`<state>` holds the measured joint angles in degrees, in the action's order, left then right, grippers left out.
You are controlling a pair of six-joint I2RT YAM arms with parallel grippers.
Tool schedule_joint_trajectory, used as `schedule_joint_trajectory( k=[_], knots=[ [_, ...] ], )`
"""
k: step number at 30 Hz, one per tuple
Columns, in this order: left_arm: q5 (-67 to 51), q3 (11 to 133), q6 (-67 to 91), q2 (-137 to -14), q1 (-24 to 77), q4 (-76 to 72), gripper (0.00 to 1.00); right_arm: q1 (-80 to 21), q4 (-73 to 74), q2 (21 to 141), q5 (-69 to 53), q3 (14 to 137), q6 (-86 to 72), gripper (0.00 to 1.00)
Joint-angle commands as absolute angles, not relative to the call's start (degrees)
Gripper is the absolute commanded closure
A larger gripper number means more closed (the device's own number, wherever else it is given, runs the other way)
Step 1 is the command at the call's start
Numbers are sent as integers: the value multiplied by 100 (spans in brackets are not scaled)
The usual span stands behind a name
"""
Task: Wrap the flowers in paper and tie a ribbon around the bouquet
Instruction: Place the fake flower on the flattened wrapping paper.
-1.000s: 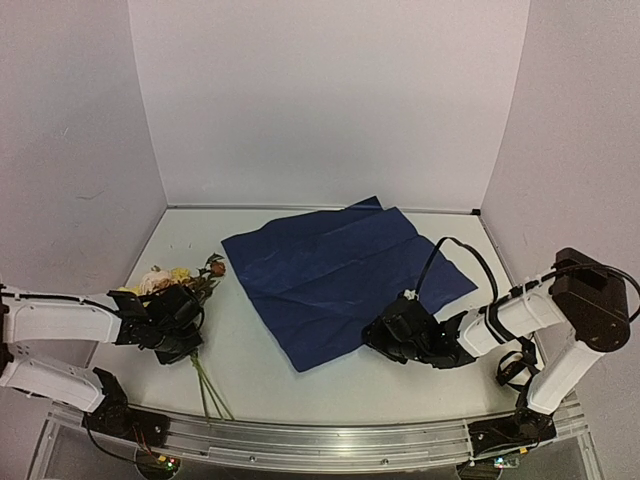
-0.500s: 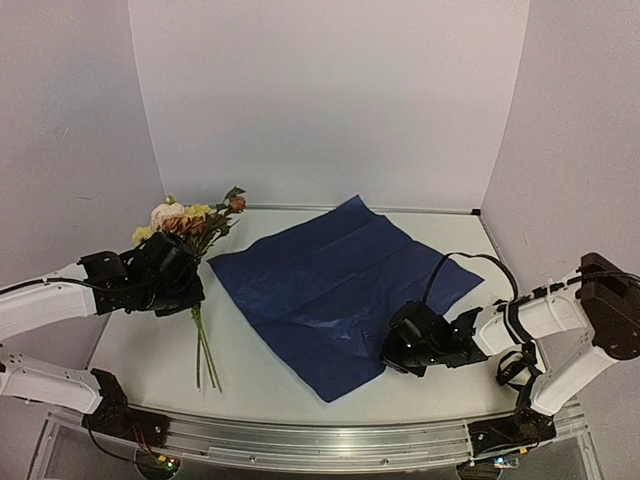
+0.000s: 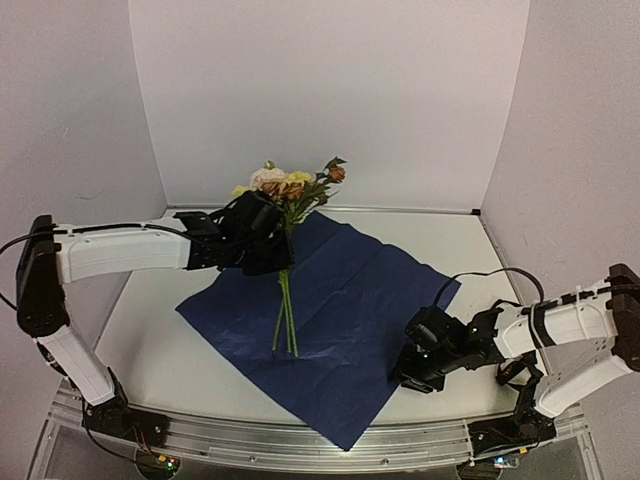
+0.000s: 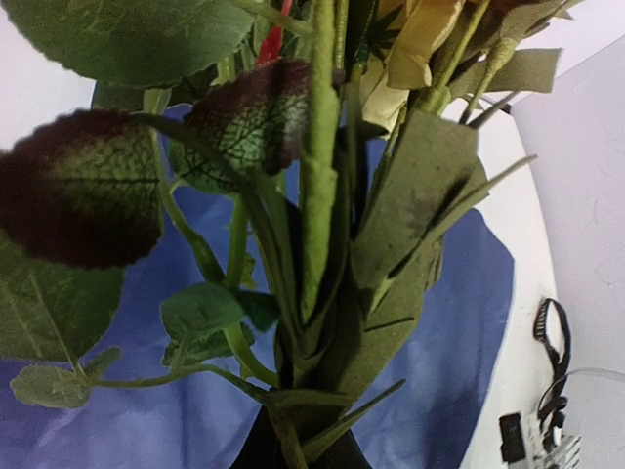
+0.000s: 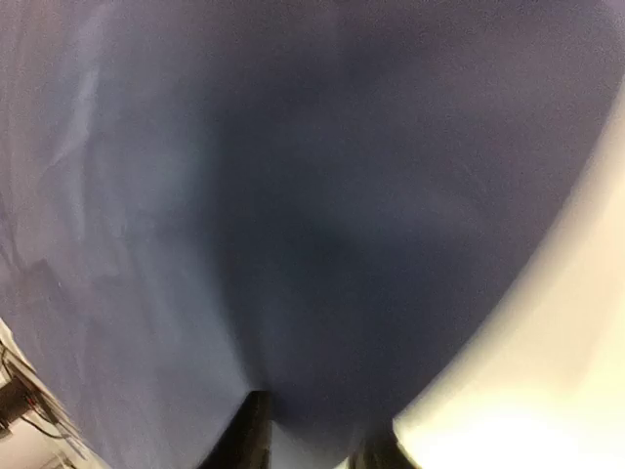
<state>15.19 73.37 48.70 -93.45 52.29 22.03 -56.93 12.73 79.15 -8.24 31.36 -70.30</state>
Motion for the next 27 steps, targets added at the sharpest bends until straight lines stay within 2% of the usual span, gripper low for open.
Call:
schedule_joint_trajectory(
  k=[1,4,8,12,17,19,22,25,27],
  knots=[
    [929,8106,5210,-10136,5233,1500,100,-5716,2308,7105,-429,2918,-7154,40],
    [743,8382,5446,-10584,5205,1365,100,-5725,3057,6395,24,2955,-7001,24],
    [499,8681,5655,-11139,5205,1121,100,-5752,4128,5599,755,3138,-6548,15],
    [373,9228,5556,-11808,5212,1079,100,-5740,4651,5488,913,3611,-5748,9],
    [342,9639,5573,-12409,5191,1179,98,-5572,4763,5877,533,4108,-5049,5],
    [290,9658,5607,-12536,5171,1182,77,-5380,4786,6027,238,4261,-4862,4],
    [263,9556,5573,-12486,5153,1105,38,-5052,4817,6241,-289,4579,-4501,2],
    [312,9318,5441,-12116,5119,1019,19,-4673,4858,6532,-816,4908,-4193,2],
    [372,9068,5354,-11773,5099,988,14,-4501,4929,6800,-1101,5208,-3982,2]
  ],
)
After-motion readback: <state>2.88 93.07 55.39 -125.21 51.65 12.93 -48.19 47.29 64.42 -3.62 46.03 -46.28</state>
